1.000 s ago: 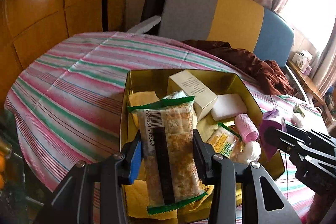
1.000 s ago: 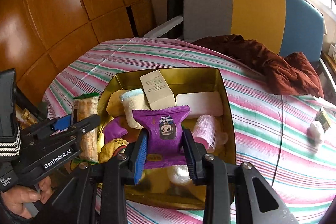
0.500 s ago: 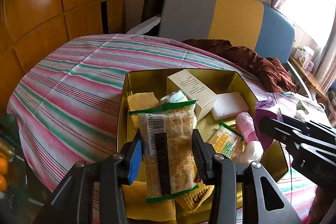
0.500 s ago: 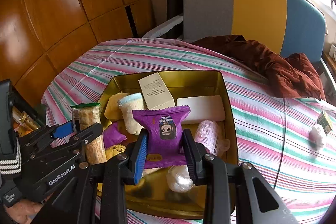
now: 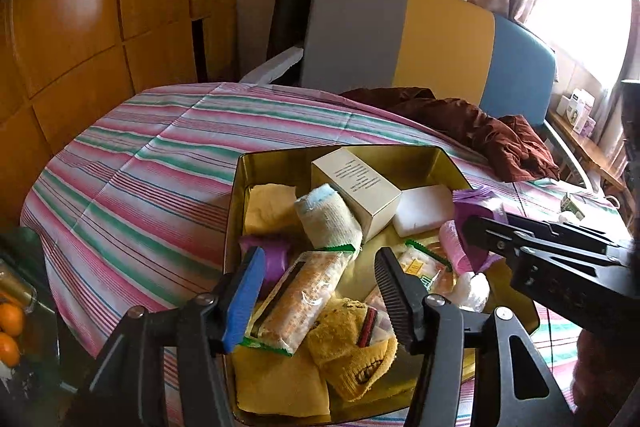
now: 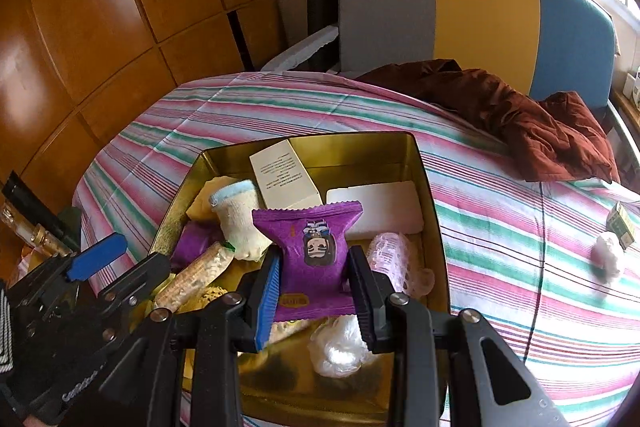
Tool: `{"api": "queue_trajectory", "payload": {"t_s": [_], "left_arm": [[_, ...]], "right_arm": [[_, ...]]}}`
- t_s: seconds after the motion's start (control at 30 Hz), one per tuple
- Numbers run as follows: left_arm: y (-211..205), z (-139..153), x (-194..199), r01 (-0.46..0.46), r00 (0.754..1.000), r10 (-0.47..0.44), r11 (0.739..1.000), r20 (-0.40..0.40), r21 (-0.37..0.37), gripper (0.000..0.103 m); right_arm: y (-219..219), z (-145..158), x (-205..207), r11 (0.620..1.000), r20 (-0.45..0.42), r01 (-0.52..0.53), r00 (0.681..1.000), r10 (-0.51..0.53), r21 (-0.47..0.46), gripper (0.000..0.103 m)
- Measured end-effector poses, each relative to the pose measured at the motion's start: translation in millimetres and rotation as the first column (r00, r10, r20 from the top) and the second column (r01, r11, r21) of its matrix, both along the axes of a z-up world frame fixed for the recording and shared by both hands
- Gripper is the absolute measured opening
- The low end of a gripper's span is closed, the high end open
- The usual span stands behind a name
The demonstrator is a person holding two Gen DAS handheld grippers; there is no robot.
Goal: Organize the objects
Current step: 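Carry the granola bar into the tray with the left tool while the right tool drops the purple packet in, then withdraw both tools from the tray toward the last items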
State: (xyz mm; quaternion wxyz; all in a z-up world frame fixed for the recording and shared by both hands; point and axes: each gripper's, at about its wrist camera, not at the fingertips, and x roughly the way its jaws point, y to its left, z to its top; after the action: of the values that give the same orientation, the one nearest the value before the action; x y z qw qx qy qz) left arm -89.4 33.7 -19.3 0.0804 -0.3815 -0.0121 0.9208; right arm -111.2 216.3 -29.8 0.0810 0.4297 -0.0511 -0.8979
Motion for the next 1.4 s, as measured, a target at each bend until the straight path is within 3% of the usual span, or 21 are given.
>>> {"api": "queue_trajectory", "payload": {"t_s": [0.5,1.4], "left_arm": [[1.2,8.6,12.0,0.0,1.0,0.0,1.0,-0.027,0.006,0.063],[16.6,32.4,48.9,0.074,0.992,-0.075,0.997,-0.102,-0.014,0.068]], "right_arm": [[-0.7,2.6,3.7,1.0,-0.008,0.031,0.999,-0.031,-0.004,0.035],[11.8,25.3,65.9,0.987,-0.104,0.116,0.989,-0.104,0.114,0.045]]}}
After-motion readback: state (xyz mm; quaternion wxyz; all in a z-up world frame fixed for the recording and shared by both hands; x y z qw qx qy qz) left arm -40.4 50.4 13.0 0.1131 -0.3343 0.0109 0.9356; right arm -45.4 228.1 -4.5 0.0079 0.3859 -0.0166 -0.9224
